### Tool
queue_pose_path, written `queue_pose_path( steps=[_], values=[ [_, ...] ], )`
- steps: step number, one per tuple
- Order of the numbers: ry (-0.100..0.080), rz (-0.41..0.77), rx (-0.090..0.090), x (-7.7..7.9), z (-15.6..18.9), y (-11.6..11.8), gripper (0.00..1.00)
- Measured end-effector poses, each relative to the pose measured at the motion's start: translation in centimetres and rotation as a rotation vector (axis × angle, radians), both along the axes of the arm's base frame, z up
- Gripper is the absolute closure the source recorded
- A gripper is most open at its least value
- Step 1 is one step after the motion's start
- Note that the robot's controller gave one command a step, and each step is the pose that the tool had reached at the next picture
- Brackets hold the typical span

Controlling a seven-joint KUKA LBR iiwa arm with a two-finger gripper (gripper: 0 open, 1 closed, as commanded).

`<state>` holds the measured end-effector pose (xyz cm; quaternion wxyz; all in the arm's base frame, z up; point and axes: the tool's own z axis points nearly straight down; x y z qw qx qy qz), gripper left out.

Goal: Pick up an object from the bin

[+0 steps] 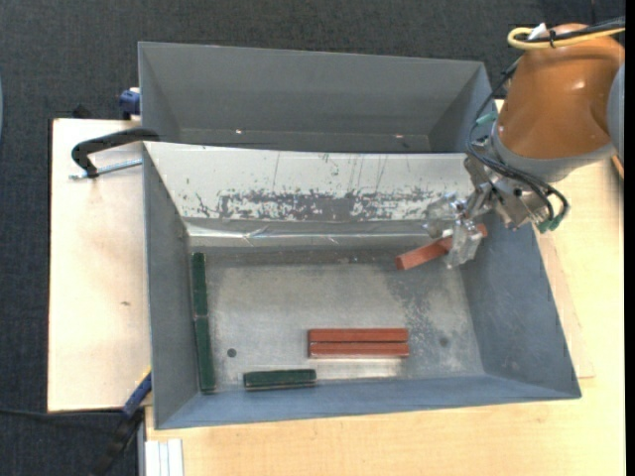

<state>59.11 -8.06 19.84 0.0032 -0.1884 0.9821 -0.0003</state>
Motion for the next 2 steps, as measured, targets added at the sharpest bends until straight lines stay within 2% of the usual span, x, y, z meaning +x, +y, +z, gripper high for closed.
queue_pose_path(
  steps=[1, 2],
  values=[
    [0.001, 0.0, 0.0, 0.0, 0.0, 0.0, 1.0],
    [-0.006, 0.416, -0.006, -2.7, 12.1, -2.2, 1.0]
  ],
)
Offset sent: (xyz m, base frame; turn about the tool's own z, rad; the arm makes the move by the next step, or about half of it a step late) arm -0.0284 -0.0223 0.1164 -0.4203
